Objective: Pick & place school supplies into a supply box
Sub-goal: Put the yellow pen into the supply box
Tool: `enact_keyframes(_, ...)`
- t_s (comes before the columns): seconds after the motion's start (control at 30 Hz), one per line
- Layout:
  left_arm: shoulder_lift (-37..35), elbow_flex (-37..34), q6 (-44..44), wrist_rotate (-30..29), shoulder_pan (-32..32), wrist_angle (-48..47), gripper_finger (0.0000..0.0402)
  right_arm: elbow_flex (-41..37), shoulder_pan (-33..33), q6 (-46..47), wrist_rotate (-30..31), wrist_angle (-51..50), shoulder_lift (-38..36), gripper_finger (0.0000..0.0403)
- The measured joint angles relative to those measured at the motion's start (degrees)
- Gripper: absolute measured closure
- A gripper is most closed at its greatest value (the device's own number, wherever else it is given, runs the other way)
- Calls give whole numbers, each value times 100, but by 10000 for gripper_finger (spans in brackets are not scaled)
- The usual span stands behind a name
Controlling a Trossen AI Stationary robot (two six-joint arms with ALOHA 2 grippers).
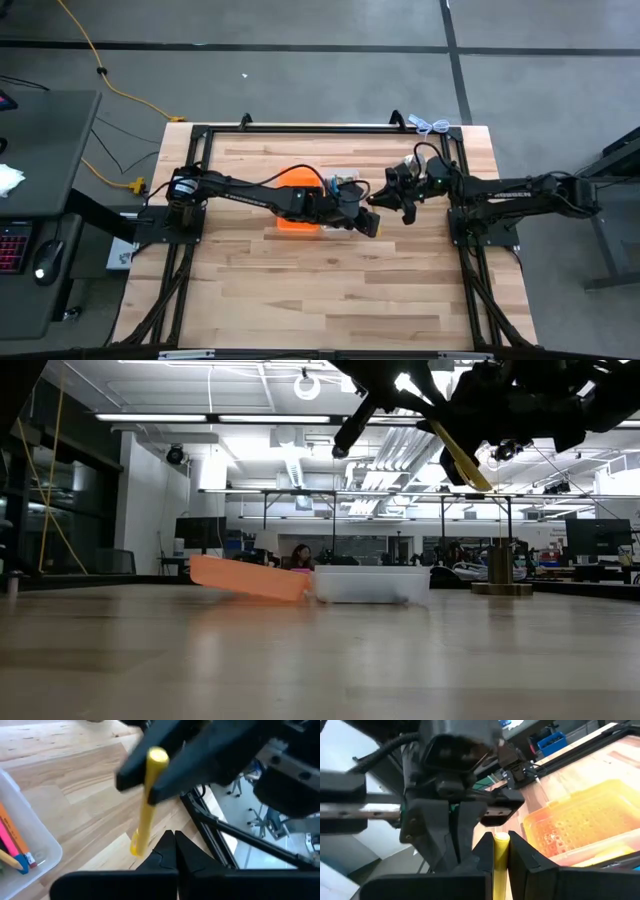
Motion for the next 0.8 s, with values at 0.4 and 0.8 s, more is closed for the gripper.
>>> enact_keyframes(0.4,-2,2,-87,520,-4,-1248,342,-4,-536,406,62,281,0,395)
enact_keyframes(0.8,-4,2,-805,98,-371,-3293,351,-7,-626,1080,837,393,20,395)
